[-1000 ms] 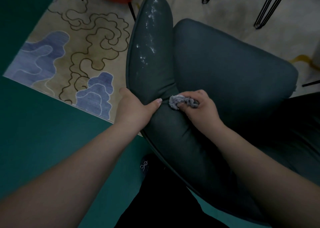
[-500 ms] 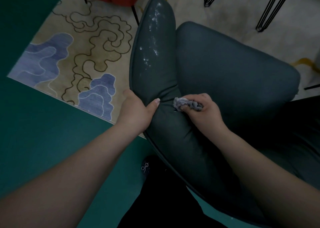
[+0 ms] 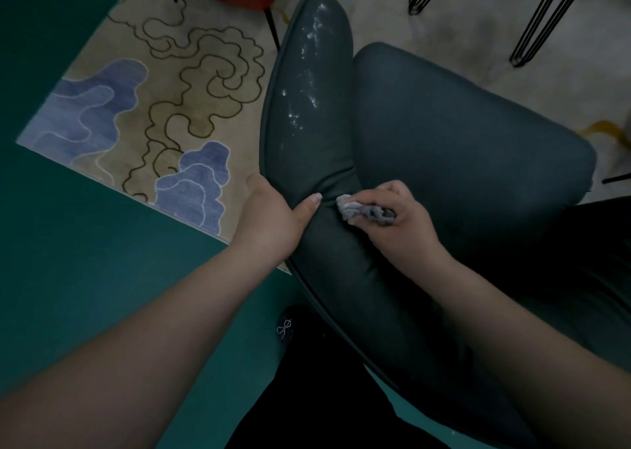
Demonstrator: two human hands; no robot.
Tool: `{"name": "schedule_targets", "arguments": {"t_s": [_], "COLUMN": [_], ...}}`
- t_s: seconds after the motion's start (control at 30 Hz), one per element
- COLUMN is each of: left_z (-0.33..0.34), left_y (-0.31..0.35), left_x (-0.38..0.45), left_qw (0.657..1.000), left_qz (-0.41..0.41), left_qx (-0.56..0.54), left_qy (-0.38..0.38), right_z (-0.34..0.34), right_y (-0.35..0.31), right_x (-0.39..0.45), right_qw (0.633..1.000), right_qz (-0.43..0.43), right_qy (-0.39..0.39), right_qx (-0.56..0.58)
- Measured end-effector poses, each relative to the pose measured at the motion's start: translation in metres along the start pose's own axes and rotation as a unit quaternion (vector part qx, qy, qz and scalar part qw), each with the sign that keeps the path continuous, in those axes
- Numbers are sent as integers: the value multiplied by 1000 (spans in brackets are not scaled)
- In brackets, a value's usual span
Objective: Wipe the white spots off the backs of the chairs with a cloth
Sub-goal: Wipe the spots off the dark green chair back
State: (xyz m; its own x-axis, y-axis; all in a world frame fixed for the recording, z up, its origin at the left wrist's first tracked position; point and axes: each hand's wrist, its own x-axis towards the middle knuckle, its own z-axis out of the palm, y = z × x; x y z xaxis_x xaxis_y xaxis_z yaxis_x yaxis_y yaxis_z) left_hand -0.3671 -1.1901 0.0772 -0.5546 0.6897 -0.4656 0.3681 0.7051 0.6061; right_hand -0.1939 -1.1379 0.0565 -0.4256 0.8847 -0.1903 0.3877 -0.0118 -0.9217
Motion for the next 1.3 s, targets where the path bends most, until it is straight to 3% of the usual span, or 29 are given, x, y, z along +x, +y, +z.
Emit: {"name": "schedule_targets", "arguments": {"t_s": [0.17, 0.33, 0.47, 0.6, 0.73, 0.9, 1.03, 1.2, 1.3], "left_z": [-1, 0, 0, -4, -10, -17, -13, -15, -15], "left_y": [-1, -2, -3, -5, -7, -6, -6, -2, -2], "left_x": [0, 2, -2, -4, -2, 0, 1, 1, 1], "left_qw": [1000, 1000, 999, 998, 996, 997, 997, 996, 996], "left_qz": [-2, 1, 11, 21, 37, 35, 23, 12, 17], "left_qx": [-9, -13, -38, -62, -79, -60, -67, -79, -72], "left_qy": [-8, -3, -14, -22, -22, -36, -33, -45, -43], "right_z": [-7, 2, 0, 5, 9, -11, -1, -18, -9], "right_y": [5, -7, -1, 2, -6, -1, -7, 8, 0], "right_x": [13, 4, 19, 20, 20, 14, 2, 17, 7], "right_qw": [995, 999, 998, 993, 999, 998, 994, 999, 999], "right_qz": [88, 18, 62, 85, 5, 36, -37, 50, -11], "right_qy": [42, -44, 20, 77, -5, -21, -101, 12, -32], "right_qx": [-10, 18, -26, 36, 37, 53, 32, -5, 18]}}
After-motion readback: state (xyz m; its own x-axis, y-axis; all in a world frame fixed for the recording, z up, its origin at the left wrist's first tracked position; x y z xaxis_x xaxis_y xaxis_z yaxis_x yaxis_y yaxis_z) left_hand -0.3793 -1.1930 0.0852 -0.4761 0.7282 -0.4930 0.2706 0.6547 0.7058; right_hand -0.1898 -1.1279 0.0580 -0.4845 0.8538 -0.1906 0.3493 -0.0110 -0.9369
